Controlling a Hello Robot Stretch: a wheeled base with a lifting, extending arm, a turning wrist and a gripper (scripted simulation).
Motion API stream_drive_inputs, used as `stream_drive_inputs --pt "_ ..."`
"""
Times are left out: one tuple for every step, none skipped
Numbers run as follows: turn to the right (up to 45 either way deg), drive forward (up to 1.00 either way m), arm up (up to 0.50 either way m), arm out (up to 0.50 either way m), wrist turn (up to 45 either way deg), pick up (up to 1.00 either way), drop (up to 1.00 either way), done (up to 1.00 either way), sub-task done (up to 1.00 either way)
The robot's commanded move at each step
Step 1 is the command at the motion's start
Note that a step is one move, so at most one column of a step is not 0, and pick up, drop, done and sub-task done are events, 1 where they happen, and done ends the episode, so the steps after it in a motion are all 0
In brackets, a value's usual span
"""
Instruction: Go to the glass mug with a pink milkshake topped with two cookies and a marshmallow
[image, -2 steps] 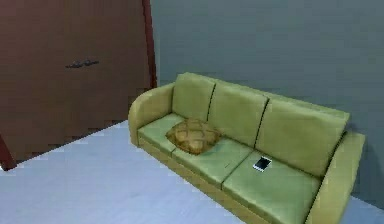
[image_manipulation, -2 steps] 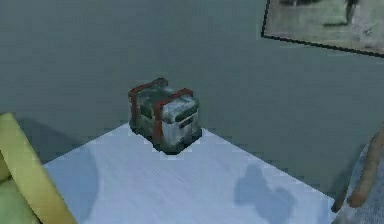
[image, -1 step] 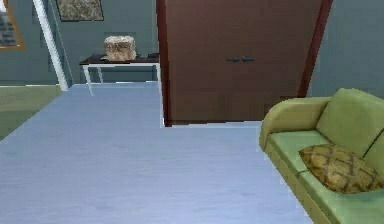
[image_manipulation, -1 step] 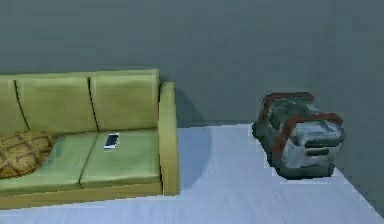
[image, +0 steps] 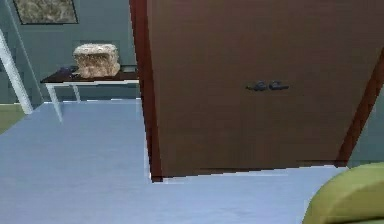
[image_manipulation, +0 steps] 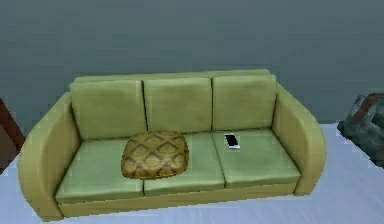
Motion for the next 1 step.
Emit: stream_drive_inputs --pt "-9.0 0.0 0.0 0.0 0.0 0.0 0.0 0.0 0.0"
